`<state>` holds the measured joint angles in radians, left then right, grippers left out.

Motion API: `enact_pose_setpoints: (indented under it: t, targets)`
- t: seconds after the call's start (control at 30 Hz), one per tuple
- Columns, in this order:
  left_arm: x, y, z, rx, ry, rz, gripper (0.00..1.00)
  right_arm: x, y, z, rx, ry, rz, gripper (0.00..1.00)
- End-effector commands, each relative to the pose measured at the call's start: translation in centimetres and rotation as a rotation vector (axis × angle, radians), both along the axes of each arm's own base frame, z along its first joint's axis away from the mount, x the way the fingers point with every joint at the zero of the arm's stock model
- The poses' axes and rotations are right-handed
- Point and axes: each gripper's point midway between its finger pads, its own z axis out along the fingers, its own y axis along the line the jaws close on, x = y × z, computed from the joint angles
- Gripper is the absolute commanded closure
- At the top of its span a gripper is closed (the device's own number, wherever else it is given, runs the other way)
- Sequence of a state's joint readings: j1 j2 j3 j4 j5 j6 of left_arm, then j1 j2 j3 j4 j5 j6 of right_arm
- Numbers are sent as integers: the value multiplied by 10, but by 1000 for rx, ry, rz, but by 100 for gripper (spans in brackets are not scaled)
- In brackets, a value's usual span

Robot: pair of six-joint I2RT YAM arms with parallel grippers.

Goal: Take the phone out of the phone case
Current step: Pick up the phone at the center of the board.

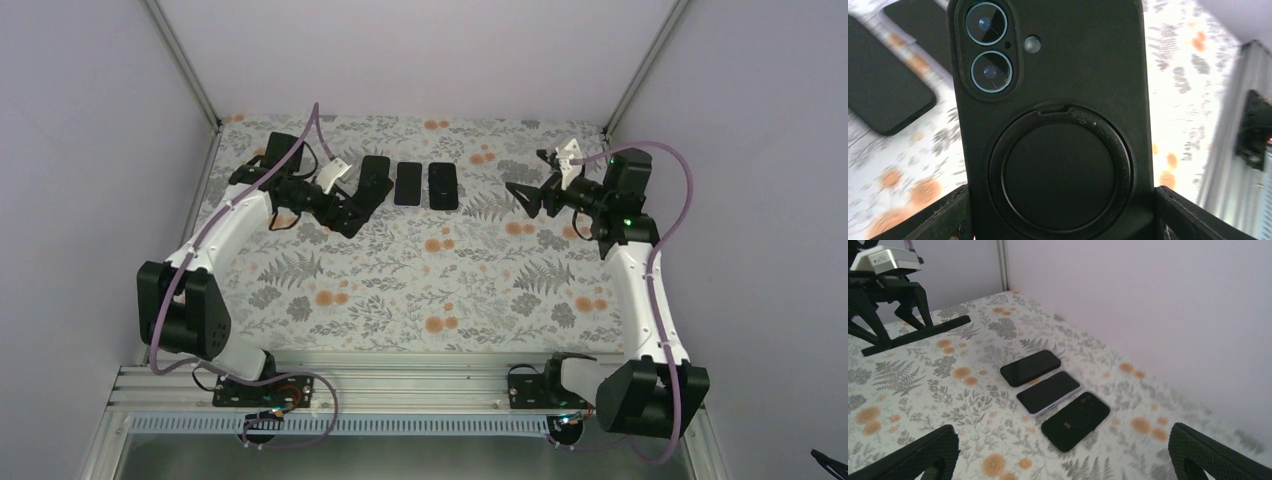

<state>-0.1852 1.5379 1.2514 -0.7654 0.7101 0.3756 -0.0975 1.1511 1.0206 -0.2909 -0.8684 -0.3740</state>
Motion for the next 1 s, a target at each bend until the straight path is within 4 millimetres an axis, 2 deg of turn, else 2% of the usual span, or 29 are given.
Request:
enact_pose_setpoints:
  t: [0.0,0.07,0.23,0.5,0.67,0.8,0.97]
  targets:
    - [-34,-36,62,-190,-76,-189,47,-23,15,39,-146,-186,138,1]
    - [-46,-46,74,-225,-81,-237,47,-37,23,49,-222,-260,212,1]
    - [-78,-71,97,-284,-78,-369,47,-64,40,58,-345,-410,342,1]
    - [-122,-101,113,-307,-61,-537,47,-101,74,56,-443,-555,535,0]
    - [-146,-117,111,-292,-42,-623,47,-121,96,39,-519,-599,635,2]
    - [-165,-129,105,-286,-6,-696,47,-138,111,18,-644,-686,717,8]
    - [-174,-137,104,-283,9,-736,47,-150,119,2,-720,-713,783,26]
